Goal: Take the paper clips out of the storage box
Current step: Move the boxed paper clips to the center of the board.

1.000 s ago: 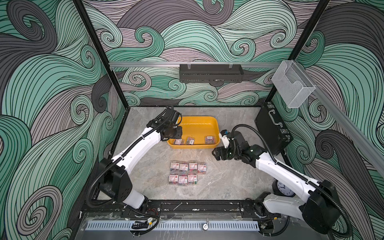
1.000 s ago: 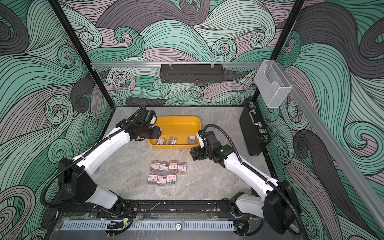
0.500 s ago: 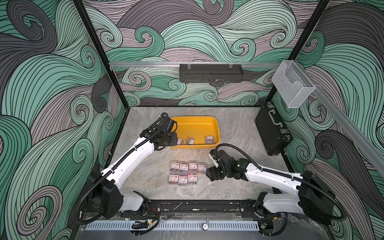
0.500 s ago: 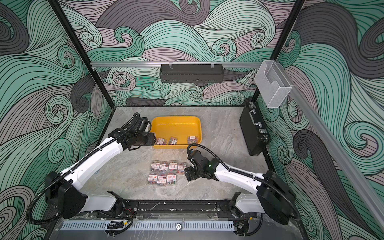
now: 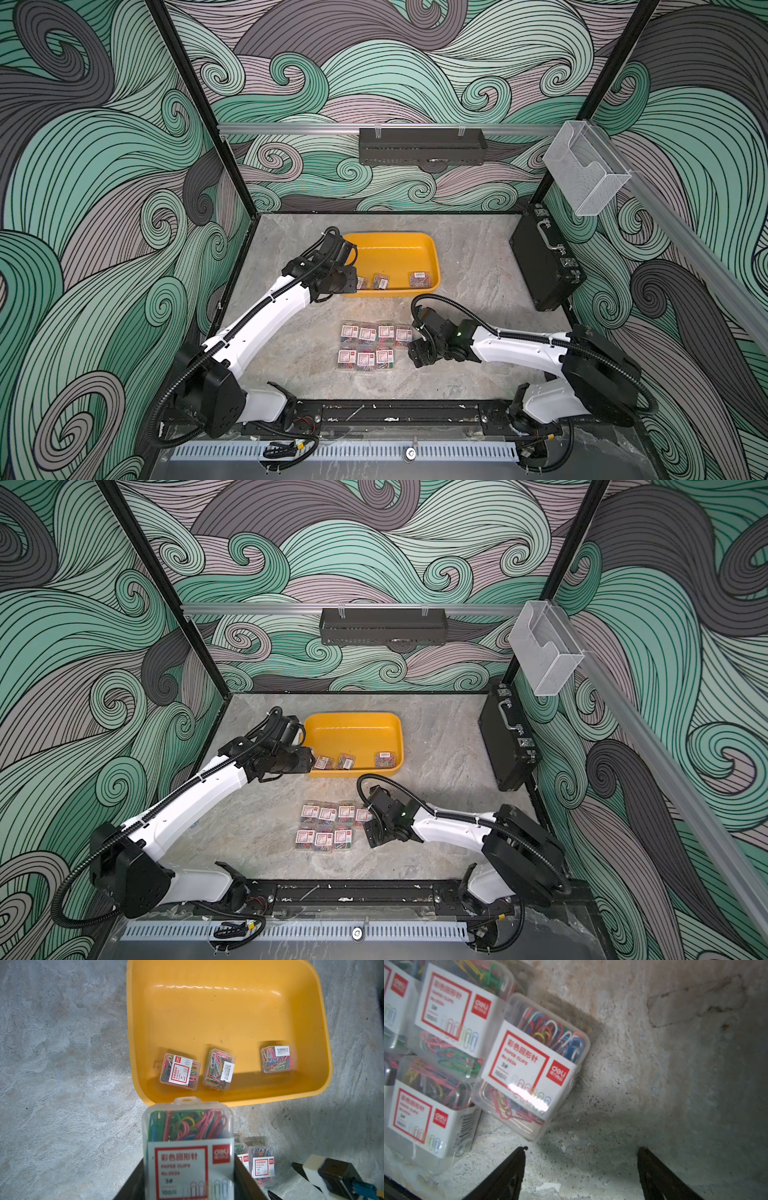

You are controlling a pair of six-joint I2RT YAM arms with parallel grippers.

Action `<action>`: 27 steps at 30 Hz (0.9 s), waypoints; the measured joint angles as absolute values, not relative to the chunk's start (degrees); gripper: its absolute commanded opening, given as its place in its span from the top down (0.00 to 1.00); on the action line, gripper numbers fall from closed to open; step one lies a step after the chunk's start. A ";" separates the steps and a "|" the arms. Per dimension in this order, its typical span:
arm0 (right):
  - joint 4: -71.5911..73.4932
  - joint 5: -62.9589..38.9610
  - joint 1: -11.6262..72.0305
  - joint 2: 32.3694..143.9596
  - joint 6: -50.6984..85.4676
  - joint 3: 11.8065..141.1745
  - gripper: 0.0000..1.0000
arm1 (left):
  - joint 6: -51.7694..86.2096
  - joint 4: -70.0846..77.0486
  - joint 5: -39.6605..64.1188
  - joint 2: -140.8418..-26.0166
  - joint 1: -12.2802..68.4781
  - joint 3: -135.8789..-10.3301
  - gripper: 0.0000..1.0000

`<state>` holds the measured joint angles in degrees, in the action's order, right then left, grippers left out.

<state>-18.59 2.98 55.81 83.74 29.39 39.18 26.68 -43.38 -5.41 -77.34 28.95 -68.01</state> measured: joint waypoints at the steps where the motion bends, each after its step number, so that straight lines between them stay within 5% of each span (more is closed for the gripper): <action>1: -18.59 3.14 55.81 84.29 29.39 39.55 0.16 | 26.65 -43.35 -5.41 -77.34 29.04 -68.01 0.50; 27: -18.15 3.49 53.36 87.46 27.64 42.06 0.16 | 26.37 -44.84 -6.96 -77.38 32.25 -68.53 0.50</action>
<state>-18.15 3.49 53.36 87.46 27.64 42.06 26.37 -44.84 -6.96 -77.38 32.25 -68.53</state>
